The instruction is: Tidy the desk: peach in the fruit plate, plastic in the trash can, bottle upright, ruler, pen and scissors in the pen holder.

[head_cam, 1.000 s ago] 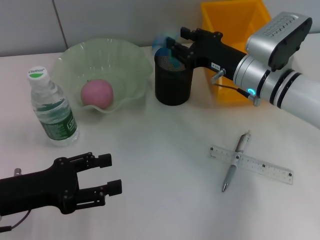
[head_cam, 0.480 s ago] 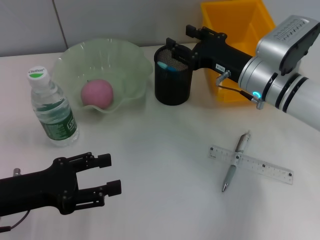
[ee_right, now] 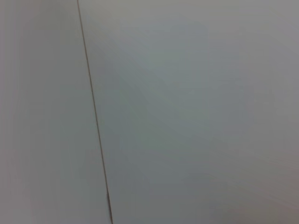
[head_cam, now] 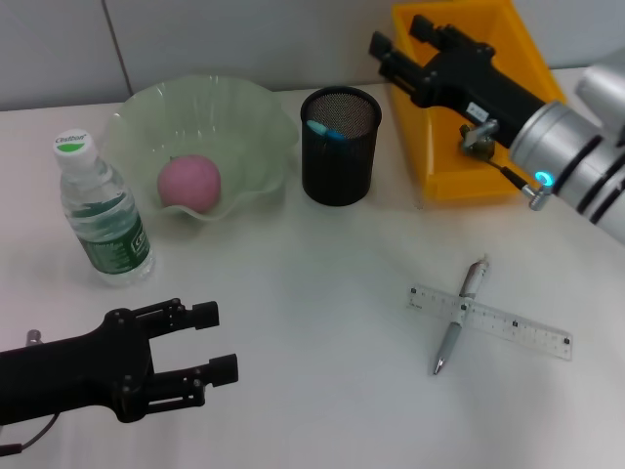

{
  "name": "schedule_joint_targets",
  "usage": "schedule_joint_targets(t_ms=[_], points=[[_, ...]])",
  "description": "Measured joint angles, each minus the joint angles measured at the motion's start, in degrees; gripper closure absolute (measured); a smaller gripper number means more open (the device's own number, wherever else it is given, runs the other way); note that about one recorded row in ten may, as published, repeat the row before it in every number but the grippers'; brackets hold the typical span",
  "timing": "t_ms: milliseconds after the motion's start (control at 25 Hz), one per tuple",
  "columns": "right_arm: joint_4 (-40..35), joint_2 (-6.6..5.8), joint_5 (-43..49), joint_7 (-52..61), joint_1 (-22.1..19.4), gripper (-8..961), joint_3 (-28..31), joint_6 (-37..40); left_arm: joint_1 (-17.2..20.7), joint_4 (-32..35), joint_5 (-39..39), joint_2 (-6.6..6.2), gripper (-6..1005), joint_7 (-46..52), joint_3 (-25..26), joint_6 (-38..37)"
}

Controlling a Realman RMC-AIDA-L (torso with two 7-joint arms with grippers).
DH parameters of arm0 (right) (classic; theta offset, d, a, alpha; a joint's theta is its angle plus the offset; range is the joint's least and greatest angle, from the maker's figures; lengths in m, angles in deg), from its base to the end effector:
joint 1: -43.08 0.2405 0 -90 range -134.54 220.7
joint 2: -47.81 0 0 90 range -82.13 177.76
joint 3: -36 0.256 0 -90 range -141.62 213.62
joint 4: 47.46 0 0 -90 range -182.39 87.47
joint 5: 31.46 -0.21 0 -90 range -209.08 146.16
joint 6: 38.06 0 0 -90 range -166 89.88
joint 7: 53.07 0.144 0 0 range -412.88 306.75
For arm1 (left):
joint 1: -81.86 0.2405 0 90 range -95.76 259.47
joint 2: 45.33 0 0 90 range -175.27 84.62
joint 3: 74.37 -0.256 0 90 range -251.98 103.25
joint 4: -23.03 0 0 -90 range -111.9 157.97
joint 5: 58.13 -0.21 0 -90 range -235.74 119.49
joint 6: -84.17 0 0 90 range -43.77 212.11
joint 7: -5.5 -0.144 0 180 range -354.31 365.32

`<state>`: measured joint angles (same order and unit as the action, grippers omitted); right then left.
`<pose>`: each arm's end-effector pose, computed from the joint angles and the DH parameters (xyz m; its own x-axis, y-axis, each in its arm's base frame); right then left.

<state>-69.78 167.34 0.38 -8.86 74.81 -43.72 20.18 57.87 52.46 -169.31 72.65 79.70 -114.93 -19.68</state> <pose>0.2325 0.3942 -0.0200 0.5910 -0.0210 -0.8064 -0.6668 -0.5754 -0.4737 -0.2759 0.2613 -0.0095 0.6782 0.4151 0.6064 0.4421 -0.8896 0.1145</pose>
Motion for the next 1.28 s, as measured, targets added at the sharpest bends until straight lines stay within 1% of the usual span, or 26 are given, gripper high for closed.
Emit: schedule_joint_targets(t_ms=[160, 200, 320, 360, 400, 480, 520, 560, 600, 640, 680, 720, 760, 800, 840, 920, 960, 1000, 1040, 1080, 1120, 1160, 1280], points=[[0.02, -0.21, -0.02, 0.46, -2.09, 302, 0.96, 6.00, 0.19, -0.80, 0.19, 0.28, 219, -3.06, 0.06, -0.52], [0.02, -0.21, -0.02, 0.46, -2.09, 302, 0.96, 6.00, 0.19, -0.80, 0.19, 0.28, 219, -3.06, 0.06, -0.52], [-0.47, -0.31, 0.04, 0.73, -3.76, 302, 0.97, 10.06, 0.33, -2.81, 0.66, 0.42, 219, -6.45, 0.09, -1.38], [-1.38, -0.55, 1.36, 2.27, -5.25, 302, 0.96, 13.58, 0.34, -3.41, 0.75, 0.42, 219, -7.41, 0.09, -1.51], [-1.38, -0.55, 1.36, 2.27, -5.25, 302, 0.96, 13.58, 0.34, -3.41, 0.75, 0.42, 219, -7.41, 0.09, -1.51], [-3.75, -1.31, 4.58, 6.56, -7.11, 302, 0.92, 16.24, 0.34, -3.98, 0.87, 0.43, 219, -8.38, 0.09, -1.65], [-5.67, -1.98, 6.98, 10.27, -8.18, 302, 0.99, 17.18, 0.32, -4.90, 1.25, 0.47, 219, -9.98, 0.03, -1.78], [-10.92, -3.89, 14.43, 20.03, -10.25, 302, 1.84, 17.81, 0.15, -5.35, 1.43, 0.49, 219, -10.63, -0.05, -1.77], [-10.92, -3.89, 14.43, 20.03, -10.25, 302, 1.84, 17.81, 0.08, -5.51, 1.50, 0.51, 219, -10.85, -0.09, -1.75], [-13.26, -4.69, 18.23, 24.36, -10.94, 302, 2.89, 18.15, -0.14, -5.64, 1.53, 0.55, 219, -11.36, -0.11, -1.63], [-15.91, -5.33, 23.35, 29.30, -11.39, 302, 5.16, 18.93, -0.22, -5.66, 1.52, 0.58, 219, -11.48, -0.12, -1.57], [-18.99, -5.91, 29.92, 35.07, -11.54, 302, 8.45, 20.30, -0.31, -5.66, 1.52, 0.58, 219, -11.52, -0.10, -1.53], [-23.85, -6.42, 41.60, 43.75, -11.27, 302, 14.44, 23.59, -0.46, -5.67, 1.52, 0.61, 219, -11.56, -0.09, -1.47], [-23.85, -6.42, 41.60, 43.75, -11.27, 302, 14.44, 23.59, -0.57, -5.68, 1.52, 0.58, 219, -11.39, -0.09, -1.40], [-26.42, -6.61, 47.94, 47.93, -10.78, 302, 17.24, 25.72, -0.59, -5.68, 1.53, 0.55, 219, -11.29, -0.09, -1.38], [-34.62, -6.85, 66.07, 59.31, -7.91, 303, 24.37, 32.73, -0.20, -5.60, 1.52, 0.34, 219, -11.03, 0.05, -1.30], [-36.28, -6.86, 70.18, 61.31, -7.06, 303, 25.39, 34.22, 0.15, -5.54, 1.53, 0.25, 219, -11.01, 0.27, -1.28], [-36.28, -6.86, 70.18, 61.31, -7.06, 303, 25.39, 34.22, 0.15, -5.54, 1.53, 0.25, 219, -11.01, 0.27, -1.28], [-38.74, -6.79, 76.73, 64.93, -5.27, 303, 26.42, 36.75, 0.20, -5.56, 1.53, 0.25, 219, -11.00, 0.37, -1.28], [-38.74, -6.79, 76.73, 64.93, -5.27, 303, 26.42, 36.75, 0.20, -5.56, 1.53, 0.25, 219, -11.00, 0.37, -1.28], [-40.54, -6.65, 82.10, 67.59, -3.73, 303, 26.36, 38.67, 0.20, -5.56, 1.53, 0.25, 219, -11.00, 0.37, -1.28], [-40.54, -6.65, 82.10, 67.59, -3.73, 303, 26.36, 38.67, 0.28, -5.66, 1.52, 0.24, 219, -10.94, 0.70, -1.30], [-42.94, -6.20, 89.04, 70.39, -1.29, 303, 25.99, 41.30, 0.29, -5.71, 1.54, 0.25, 219, -10.82, 0.94, -1.45]])
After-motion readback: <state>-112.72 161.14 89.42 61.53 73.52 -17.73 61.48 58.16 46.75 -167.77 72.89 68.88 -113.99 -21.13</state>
